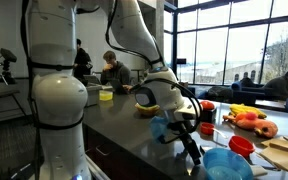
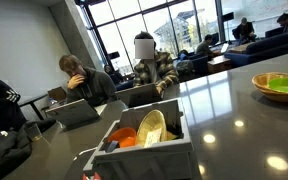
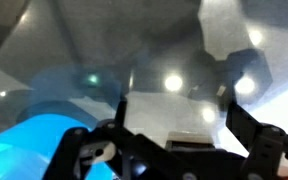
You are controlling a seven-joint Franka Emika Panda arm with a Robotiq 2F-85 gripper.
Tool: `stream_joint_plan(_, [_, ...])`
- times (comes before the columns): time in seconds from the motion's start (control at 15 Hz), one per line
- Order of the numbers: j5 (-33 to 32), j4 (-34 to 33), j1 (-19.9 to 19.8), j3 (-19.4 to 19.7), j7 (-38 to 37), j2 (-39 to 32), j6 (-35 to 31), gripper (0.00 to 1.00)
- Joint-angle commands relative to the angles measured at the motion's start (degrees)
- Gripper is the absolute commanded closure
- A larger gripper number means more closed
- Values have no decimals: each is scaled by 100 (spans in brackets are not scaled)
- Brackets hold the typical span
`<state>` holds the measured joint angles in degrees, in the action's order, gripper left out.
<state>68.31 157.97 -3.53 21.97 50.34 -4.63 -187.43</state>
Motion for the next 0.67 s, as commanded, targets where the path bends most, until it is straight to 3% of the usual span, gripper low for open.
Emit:
stream_joint_plan(0.0, [86, 212, 606, -501, 116, -117, -314, 0])
stream_joint_plan(0.33, [1208, 100, 1502, -1234, 1084, -151, -1006, 0])
stream_joint_plan(0.4, [1507, 88, 1619, -1341, 1381, 138, -903, 0])
stream_joint_plan(0.6, [1912, 330, 1886, -1602, 1324, 1052, -698, 0])
